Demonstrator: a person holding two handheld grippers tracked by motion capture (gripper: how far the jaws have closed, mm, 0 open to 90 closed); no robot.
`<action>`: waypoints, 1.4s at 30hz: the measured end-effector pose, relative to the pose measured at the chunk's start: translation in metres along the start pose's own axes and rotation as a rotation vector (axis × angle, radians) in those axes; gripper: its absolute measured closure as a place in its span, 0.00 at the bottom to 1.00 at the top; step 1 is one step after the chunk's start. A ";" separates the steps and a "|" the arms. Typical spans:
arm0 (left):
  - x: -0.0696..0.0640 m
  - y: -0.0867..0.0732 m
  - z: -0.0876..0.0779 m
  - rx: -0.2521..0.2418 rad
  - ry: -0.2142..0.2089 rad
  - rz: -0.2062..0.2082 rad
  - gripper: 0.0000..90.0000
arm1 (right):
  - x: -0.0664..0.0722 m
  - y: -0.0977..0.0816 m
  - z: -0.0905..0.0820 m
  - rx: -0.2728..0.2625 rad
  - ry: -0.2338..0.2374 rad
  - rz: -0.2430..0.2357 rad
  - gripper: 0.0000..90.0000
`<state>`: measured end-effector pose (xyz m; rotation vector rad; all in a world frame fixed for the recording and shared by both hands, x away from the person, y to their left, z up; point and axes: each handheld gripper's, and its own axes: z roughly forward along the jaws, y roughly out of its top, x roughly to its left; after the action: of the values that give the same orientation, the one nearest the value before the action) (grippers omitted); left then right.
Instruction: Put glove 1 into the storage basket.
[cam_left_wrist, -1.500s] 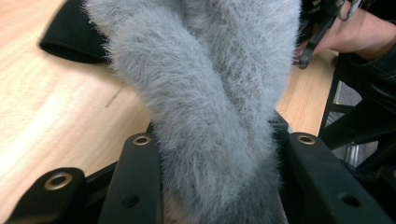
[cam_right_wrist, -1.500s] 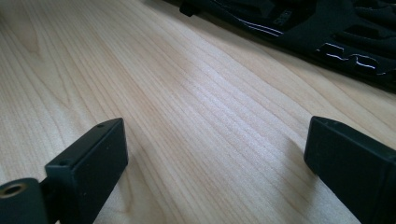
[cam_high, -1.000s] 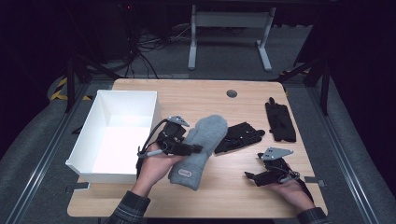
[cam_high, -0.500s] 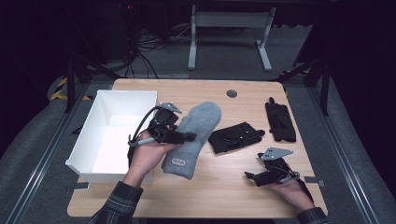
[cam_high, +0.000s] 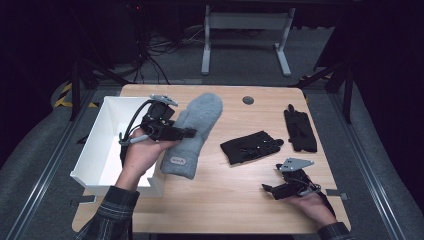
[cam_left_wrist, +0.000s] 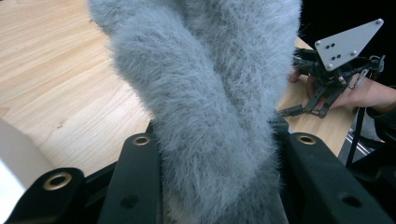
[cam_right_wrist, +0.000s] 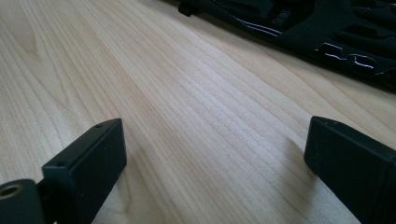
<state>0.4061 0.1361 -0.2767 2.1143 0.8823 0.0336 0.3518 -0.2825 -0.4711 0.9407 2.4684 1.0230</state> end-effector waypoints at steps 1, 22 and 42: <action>0.001 0.000 -0.002 -0.001 0.001 -0.003 0.69 | 0.000 0.000 0.000 0.001 -0.001 0.000 0.07; 0.035 -0.015 -0.057 -0.041 0.090 -0.089 0.69 | 0.000 0.000 0.000 0.000 0.000 0.001 0.07; 0.104 -0.079 -0.062 0.033 0.205 -0.240 0.68 | 0.000 0.000 0.000 0.000 -0.001 0.003 0.07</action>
<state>0.4191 0.2734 -0.3192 2.0462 1.2616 0.1135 0.3517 -0.2824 -0.4711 0.9447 2.4674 1.0229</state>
